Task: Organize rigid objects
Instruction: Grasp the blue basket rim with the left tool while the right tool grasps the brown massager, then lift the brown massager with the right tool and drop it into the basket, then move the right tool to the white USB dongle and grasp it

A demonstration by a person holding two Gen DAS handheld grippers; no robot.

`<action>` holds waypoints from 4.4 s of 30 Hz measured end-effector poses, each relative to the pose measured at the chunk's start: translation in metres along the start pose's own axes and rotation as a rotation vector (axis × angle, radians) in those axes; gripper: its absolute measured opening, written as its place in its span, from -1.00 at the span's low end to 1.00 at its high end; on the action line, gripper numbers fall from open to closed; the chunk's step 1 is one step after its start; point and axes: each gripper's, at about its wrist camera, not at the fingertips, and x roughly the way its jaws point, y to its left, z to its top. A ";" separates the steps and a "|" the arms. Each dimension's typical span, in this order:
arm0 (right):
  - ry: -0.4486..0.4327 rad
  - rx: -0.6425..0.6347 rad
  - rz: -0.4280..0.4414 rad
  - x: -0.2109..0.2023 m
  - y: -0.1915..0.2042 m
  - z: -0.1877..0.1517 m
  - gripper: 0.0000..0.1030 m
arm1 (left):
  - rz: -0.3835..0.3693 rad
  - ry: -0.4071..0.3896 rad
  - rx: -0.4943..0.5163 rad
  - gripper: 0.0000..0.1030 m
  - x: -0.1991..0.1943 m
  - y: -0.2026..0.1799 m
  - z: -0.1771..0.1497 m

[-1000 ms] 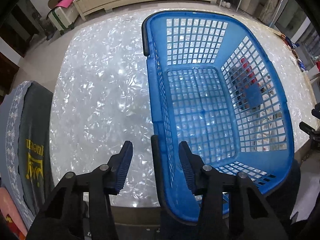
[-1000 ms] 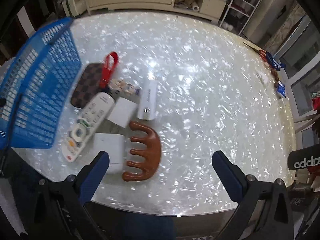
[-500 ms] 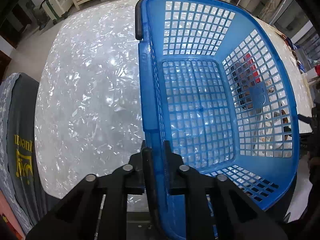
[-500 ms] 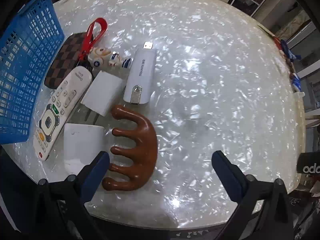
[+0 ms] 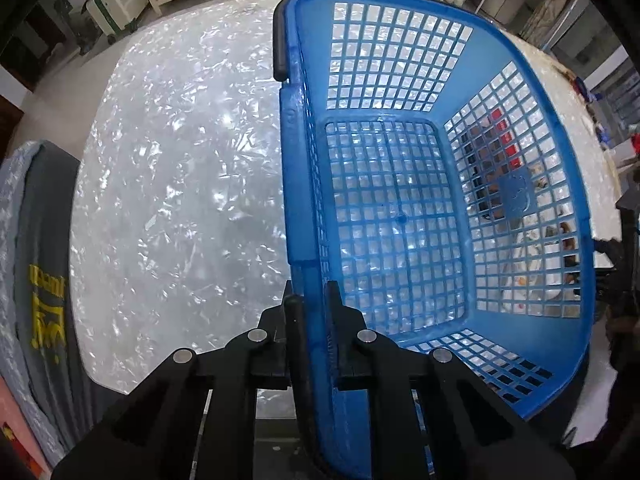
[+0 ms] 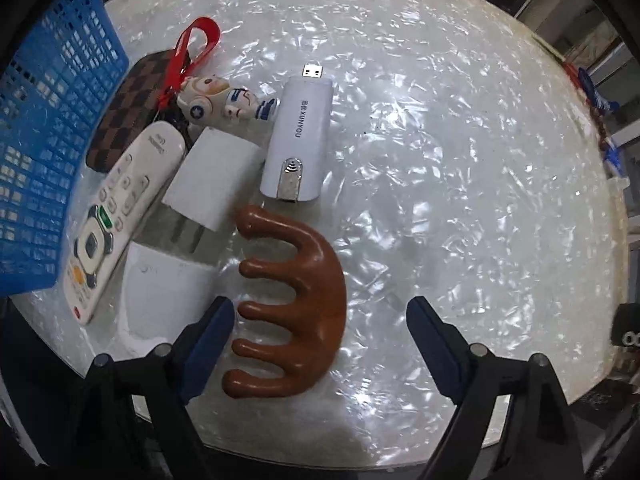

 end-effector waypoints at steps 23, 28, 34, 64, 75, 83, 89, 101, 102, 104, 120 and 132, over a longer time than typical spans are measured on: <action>-0.028 0.016 0.042 0.001 -0.011 -0.006 -0.04 | 0.016 0.007 0.008 -0.74 -0.006 -0.001 0.001; -0.025 0.013 0.043 0.000 -0.014 -0.011 -0.04 | 0.041 0.012 0.017 -0.66 -0.004 -0.004 0.001; -0.026 0.008 0.045 -0.002 -0.014 -0.018 -0.04 | 0.050 0.007 0.010 -0.20 -0.009 -0.005 0.003; -0.309 -0.132 0.110 -0.171 0.032 0.031 -0.04 | -0.007 -0.025 0.006 -0.70 -0.017 0.001 -0.003; -0.316 -0.340 0.157 -0.179 0.129 0.068 -0.04 | -0.028 -0.046 -0.006 -0.71 -0.018 0.000 -0.002; -0.280 -0.434 0.174 -0.158 0.173 0.081 -0.04 | -0.029 -0.054 -0.002 -0.71 -0.016 0.000 -0.001; -0.251 -0.491 0.140 -0.133 0.192 0.085 -0.03 | -0.038 -0.056 -0.006 -0.71 -0.015 0.002 -0.001; -0.246 -0.518 0.121 -0.117 0.197 0.081 -0.03 | -0.042 -0.056 -0.013 -0.71 -0.015 0.001 -0.002; -0.247 -0.516 0.124 -0.117 0.196 0.080 -0.02 | -0.044 -0.058 -0.013 -0.71 -0.015 0.001 -0.002; -0.242 -0.518 0.129 -0.117 0.196 0.080 -0.02 | -0.047 -0.057 -0.015 -0.71 -0.015 0.002 -0.002; -0.301 -0.497 0.148 -0.151 0.184 0.082 0.99 | -0.049 -0.053 -0.027 -0.71 -0.017 0.004 -0.005; -0.315 -0.302 0.056 -0.178 0.075 0.077 0.99 | -0.025 -0.055 -0.027 -0.72 -0.022 0.003 -0.005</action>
